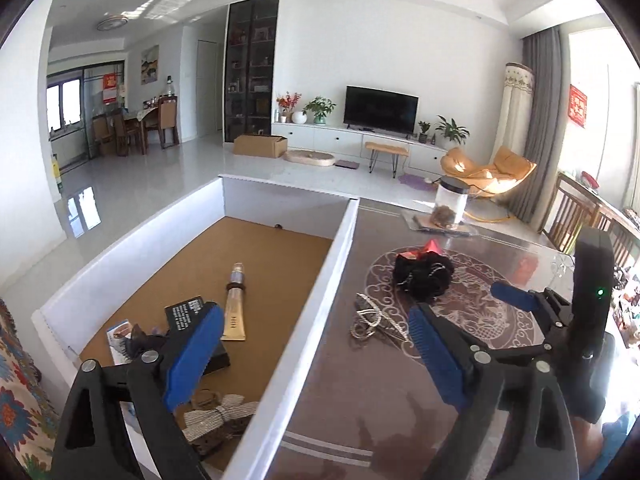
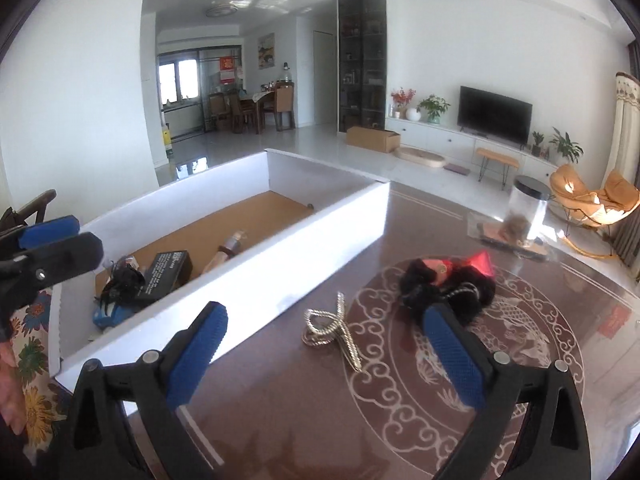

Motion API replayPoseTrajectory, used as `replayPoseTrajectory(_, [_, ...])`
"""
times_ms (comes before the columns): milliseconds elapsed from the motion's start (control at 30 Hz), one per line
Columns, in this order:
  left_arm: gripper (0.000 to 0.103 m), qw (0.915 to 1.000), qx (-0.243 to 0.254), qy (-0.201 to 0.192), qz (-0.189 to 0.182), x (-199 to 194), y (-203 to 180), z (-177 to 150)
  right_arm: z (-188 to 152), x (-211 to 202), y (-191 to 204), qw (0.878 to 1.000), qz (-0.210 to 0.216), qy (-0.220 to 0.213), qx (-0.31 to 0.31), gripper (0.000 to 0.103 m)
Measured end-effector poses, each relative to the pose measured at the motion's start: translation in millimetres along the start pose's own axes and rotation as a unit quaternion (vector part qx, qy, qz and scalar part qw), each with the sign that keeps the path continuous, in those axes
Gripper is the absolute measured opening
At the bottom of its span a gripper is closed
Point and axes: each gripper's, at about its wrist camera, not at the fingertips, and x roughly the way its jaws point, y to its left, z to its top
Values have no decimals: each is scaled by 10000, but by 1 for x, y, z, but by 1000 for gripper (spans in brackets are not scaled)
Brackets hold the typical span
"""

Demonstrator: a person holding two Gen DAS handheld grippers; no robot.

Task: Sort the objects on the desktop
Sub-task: 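Bring both tools back over the table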

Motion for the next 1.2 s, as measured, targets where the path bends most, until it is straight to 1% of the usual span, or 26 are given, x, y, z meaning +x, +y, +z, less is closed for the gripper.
replayPoseTrajectory(67, [103,9990,249,-110,-362,-5,-39,-6,-28,-13,-38,9987,-366,146,311,100])
replayPoseTrajectory(133, [103,9955,584,20,-748,-3,-79,-16,-59,-23,-72,9945,-827,381,514,101])
replayPoseTrajectory(200, [103,9905,985,225,-932,7,-115,-29,-87,-30,-106,9876,-1266,713,597,101])
replayPoseTrajectory(300, [103,9819,1470,525,-1070,31,-156,-57,-120,-40,-145,9783,-1521,1158,797,101])
replayPoseTrajectory(400, [103,9743,1645,972,-1190,59,-180,-82,-143,-46,-167,9704,-1636,1450,1023,101])
replayPoseTrajectory(500, [103,9700,1724,1291,-1129,80,-188,-101,-156,-49,-176,9670,-1598,1573,1212,101])
replayPoseTrajectory(567, [103,9680,1784,1361,-1122,86,-188,-110,-161,-48,-175,9666,-1573,1603,1235,101])
replayPoseTrajectory(633, [103,9678,1818,1425,-998,89,-186,-123,-162,-45,-171,9668,-1556,1642,1186,101])
replayPoseTrajectory(700, [103,9669,1802,1559,-911,95,-185,-126,-161,-41,-169,9670,-1541,1689,1126,101])
replayPoseTrajectory(767, [103,9671,1789,1571,-892,98,-185,-129,-161,-41,-169,9670,-1526,1692,1145,102])
replayPoseTrajectory(933, [103,9623,1850,1802,-856,106,-188,-136,-162,-39,-170,9662,-1493,1715,1215,103])
replayPoseTrajectory(1033, [103,9627,1709,1878,-936,109,-184,-136,-162,-39,-172,9658,-1445,1732,1281,103])
replayPoseTrajectory(1133, [103,9625,1449,2033,-1062,114,-177,-136,-162,-38,-172,9657,-1439,1732,1291,103])
replayPoseTrajectory(1200, [103,9641,1392,2028,-1004,114,-175,-136,-162,-38,-172,9657,-1441,1732,1289,103])
